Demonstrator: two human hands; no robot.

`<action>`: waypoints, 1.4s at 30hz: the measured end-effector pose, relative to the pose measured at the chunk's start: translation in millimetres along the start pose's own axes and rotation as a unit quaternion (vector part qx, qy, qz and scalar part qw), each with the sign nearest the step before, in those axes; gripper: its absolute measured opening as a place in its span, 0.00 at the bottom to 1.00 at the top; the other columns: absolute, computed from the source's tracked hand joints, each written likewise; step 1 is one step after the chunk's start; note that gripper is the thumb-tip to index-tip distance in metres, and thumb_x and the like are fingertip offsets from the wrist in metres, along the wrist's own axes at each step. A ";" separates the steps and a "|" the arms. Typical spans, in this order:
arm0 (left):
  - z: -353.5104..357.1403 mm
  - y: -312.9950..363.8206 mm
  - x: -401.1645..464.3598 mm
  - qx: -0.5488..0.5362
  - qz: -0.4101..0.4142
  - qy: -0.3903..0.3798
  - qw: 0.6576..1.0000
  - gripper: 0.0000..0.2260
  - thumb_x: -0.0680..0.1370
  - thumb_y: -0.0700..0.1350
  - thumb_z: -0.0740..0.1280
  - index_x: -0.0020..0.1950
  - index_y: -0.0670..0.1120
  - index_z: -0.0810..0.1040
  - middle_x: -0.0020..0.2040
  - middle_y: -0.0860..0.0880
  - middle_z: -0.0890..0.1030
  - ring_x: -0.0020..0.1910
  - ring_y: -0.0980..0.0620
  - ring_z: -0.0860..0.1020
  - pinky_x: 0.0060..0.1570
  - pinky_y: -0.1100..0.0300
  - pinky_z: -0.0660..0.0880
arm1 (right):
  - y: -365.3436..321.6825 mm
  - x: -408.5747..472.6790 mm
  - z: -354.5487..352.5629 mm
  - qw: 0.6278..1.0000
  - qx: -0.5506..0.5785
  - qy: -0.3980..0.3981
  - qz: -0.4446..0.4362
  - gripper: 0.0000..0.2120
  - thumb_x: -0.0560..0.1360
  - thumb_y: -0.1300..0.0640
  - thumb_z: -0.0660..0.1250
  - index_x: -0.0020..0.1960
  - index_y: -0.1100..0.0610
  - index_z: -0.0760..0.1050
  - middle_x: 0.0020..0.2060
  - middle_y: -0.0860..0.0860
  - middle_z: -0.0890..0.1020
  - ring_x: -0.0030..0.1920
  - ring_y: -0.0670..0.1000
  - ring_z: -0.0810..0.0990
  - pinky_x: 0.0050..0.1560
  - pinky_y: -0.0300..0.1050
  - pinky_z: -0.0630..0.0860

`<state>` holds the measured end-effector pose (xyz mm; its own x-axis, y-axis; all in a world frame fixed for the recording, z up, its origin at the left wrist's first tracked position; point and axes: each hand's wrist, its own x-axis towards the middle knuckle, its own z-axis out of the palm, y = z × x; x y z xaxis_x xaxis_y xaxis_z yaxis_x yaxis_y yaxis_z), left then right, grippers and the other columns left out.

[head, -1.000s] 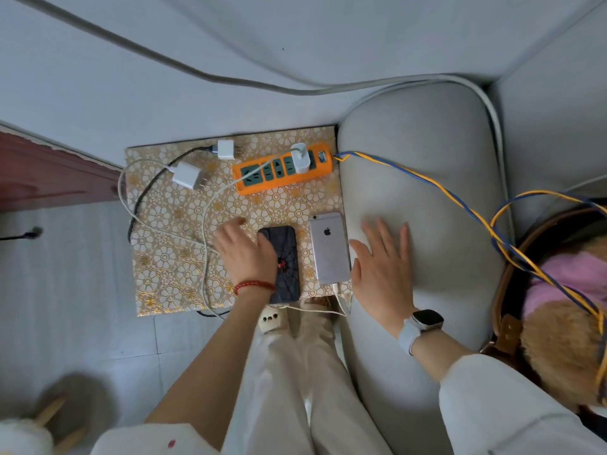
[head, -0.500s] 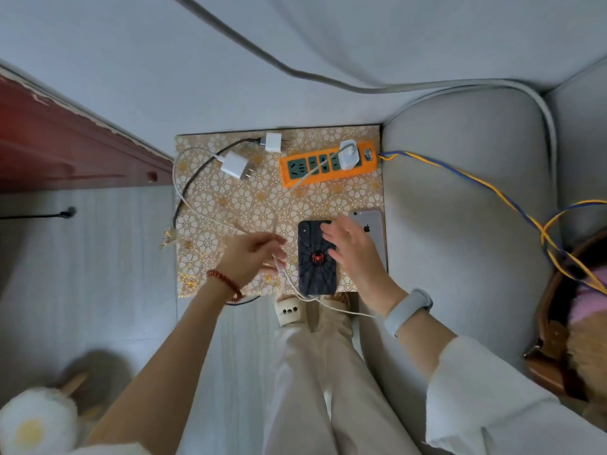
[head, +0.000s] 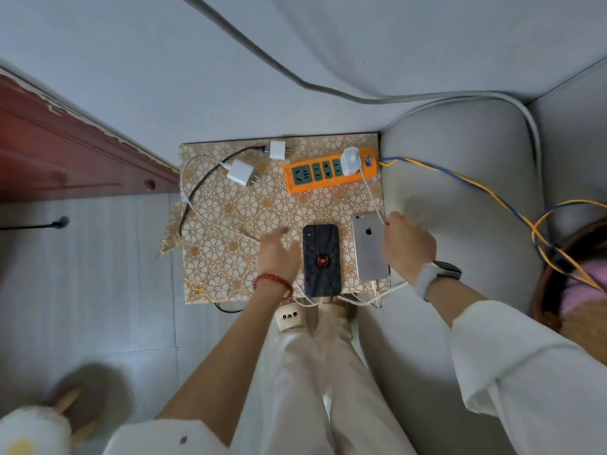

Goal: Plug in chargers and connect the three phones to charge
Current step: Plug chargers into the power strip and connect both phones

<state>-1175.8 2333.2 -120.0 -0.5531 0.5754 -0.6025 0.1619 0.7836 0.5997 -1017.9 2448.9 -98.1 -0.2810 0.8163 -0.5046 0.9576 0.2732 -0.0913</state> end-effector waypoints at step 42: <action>-114.8 2.3 23.0 -0.226 0.160 -0.015 0.961 0.10 0.75 0.38 0.64 0.45 0.52 0.80 0.31 0.55 0.78 0.29 0.60 0.73 0.28 0.70 0.71 | -97.7 61.6 -35.7 0.949 0.145 -0.028 -0.279 0.20 0.69 0.64 0.69 0.59 0.57 0.72 0.55 0.57 0.76 0.56 0.56 0.73 0.52 0.42 0.64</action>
<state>-1281.9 2321.3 -72.0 -0.5086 0.7817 -0.3610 -0.0557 0.3885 0.9197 -1131.0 2490.6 -89.6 -0.7535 0.5553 -0.3519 0.6400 0.4969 -0.5861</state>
